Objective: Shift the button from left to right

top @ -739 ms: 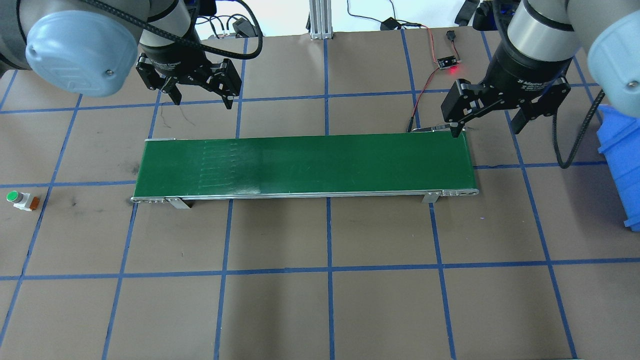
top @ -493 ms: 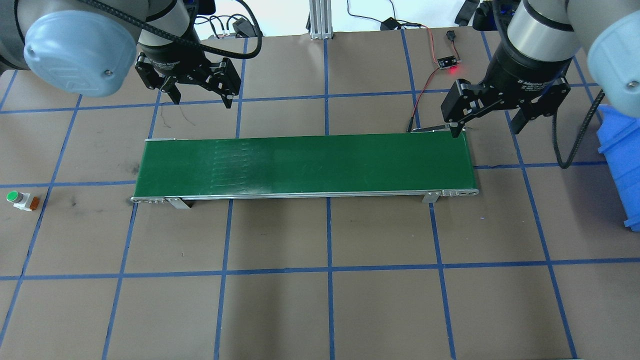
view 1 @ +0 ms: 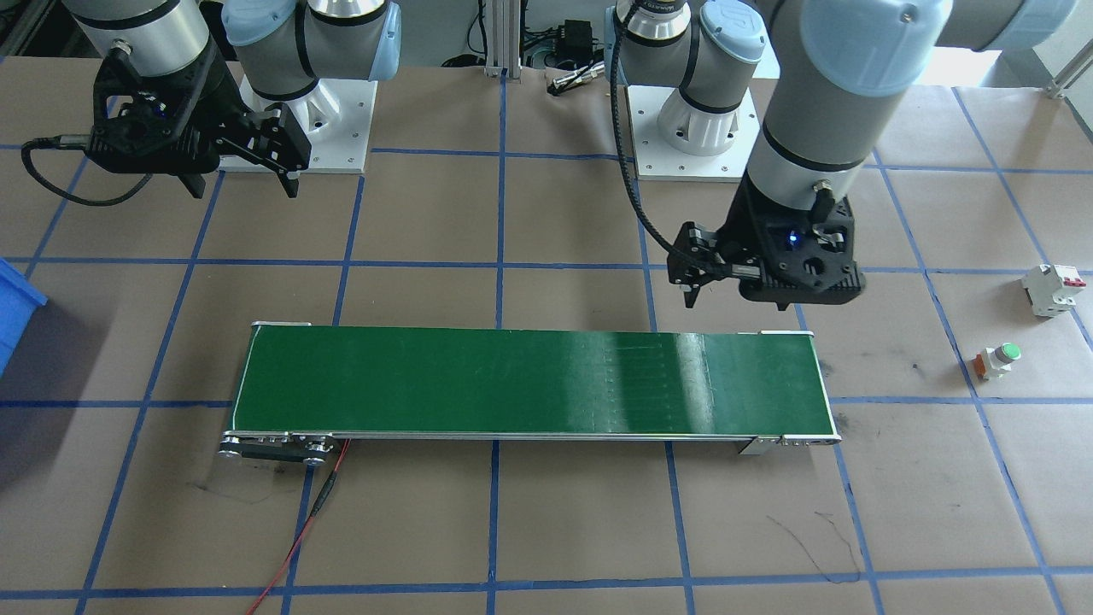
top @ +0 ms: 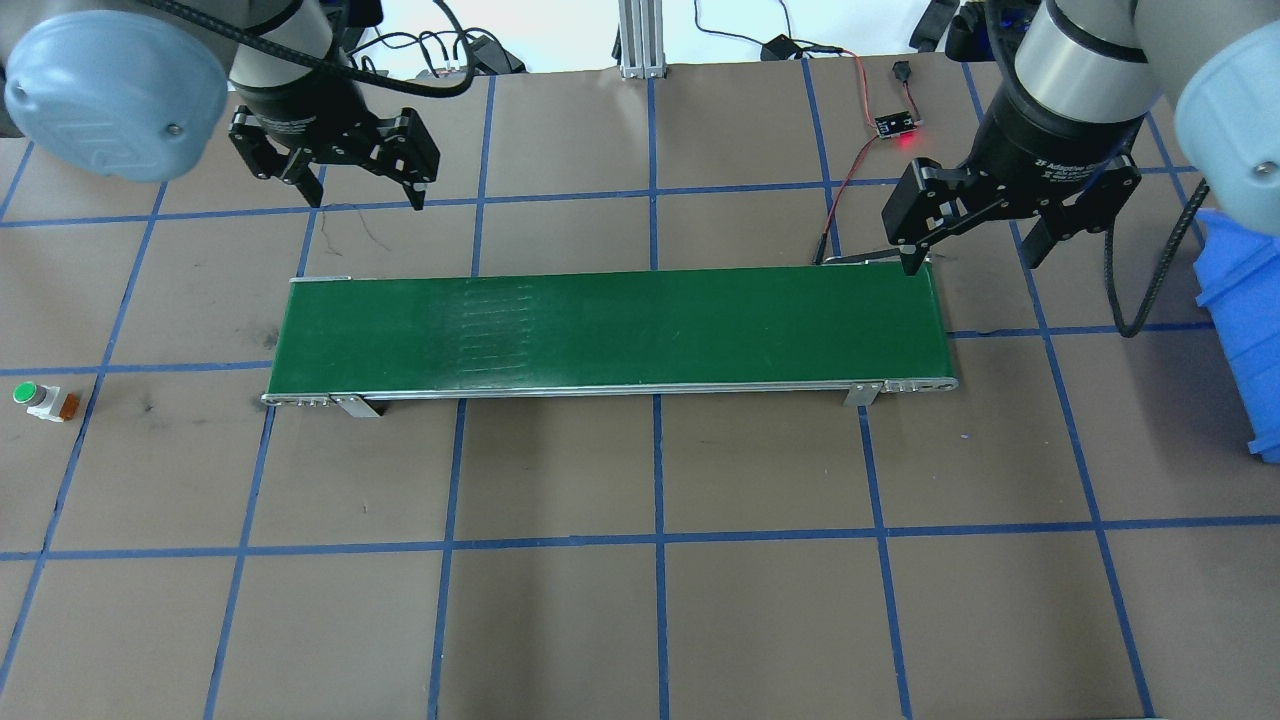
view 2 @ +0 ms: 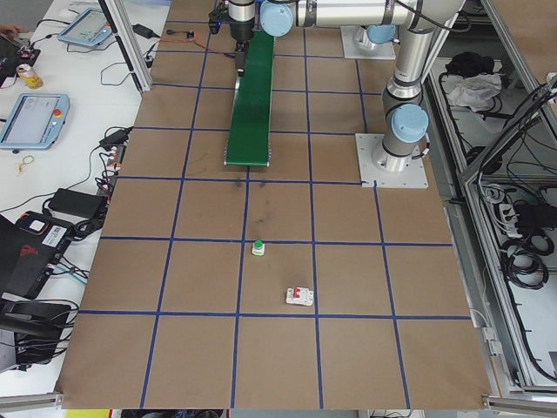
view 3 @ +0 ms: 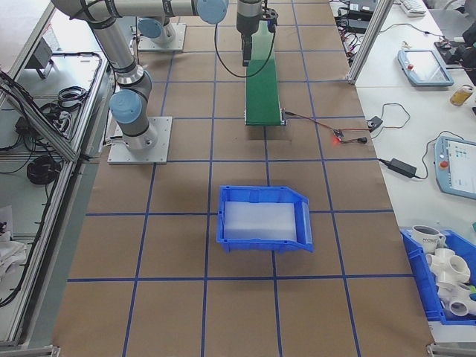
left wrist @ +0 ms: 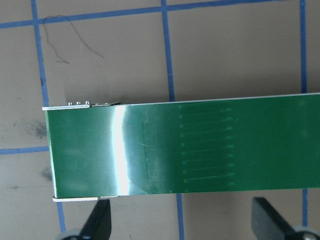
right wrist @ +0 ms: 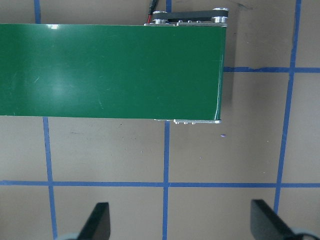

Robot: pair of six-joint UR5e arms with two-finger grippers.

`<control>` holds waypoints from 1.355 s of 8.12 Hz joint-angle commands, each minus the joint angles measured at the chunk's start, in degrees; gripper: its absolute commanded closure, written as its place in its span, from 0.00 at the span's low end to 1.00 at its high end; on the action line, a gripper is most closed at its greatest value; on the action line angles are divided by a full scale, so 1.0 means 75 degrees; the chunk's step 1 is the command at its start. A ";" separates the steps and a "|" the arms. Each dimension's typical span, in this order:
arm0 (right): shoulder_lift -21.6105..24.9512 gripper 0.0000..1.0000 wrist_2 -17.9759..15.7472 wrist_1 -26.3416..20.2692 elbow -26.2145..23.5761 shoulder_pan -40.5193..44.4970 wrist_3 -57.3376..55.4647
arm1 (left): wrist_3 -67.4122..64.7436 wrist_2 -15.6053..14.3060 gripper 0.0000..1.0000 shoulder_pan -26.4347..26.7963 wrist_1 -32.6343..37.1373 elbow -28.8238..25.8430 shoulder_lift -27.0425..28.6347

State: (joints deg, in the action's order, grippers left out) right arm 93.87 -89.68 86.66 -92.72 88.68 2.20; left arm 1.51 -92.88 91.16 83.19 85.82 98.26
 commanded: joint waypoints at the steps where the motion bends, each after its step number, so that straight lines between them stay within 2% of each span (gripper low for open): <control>1: 0.0000 0.00 0.0004 0.0000 0.0000 0.0000 0.0000 | 0.0452 -0.0026 0.00 -0.1217 -0.0017 0.0007 0.0199; 2: 0.0000 0.00 -0.0007 0.0000 0.0000 0.0000 0.0000 | 0.1546 -0.0073 0.00 -0.1848 -0.0017 -0.0005 0.0397; 3: 0.0000 0.00 0.0004 0.0000 0.0000 0.0000 0.0000 | 0.2241 -0.0074 0.00 -0.2782 -0.0064 -0.0017 0.0724; 5: 0.0000 0.00 -0.0007 0.0000 0.0000 0.0000 0.0000 | 0.3636 -0.0074 0.00 -0.4064 -0.1265 -0.0006 0.1427; 7: 0.0000 0.00 0.0004 0.0000 0.0000 0.0000 0.0000 | 0.4542 -0.0132 0.00 -0.4710 -0.1936 -0.0005 0.2130; 9: 0.0000 0.00 0.0004 0.0000 0.0000 0.0000 0.0000 | 0.5819 -0.0156 0.00 -0.5484 -0.2067 0.0018 0.2332; 11: 0.0000 0.00 0.0004 0.0000 0.0000 0.0000 0.0000 | 0.6090 -0.0179 0.00 -0.5674 -0.2383 0.0030 0.2741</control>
State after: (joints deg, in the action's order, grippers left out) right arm 93.87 -89.65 86.66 -92.73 88.68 2.20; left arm 43.99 -94.08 50.57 67.34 85.93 116.24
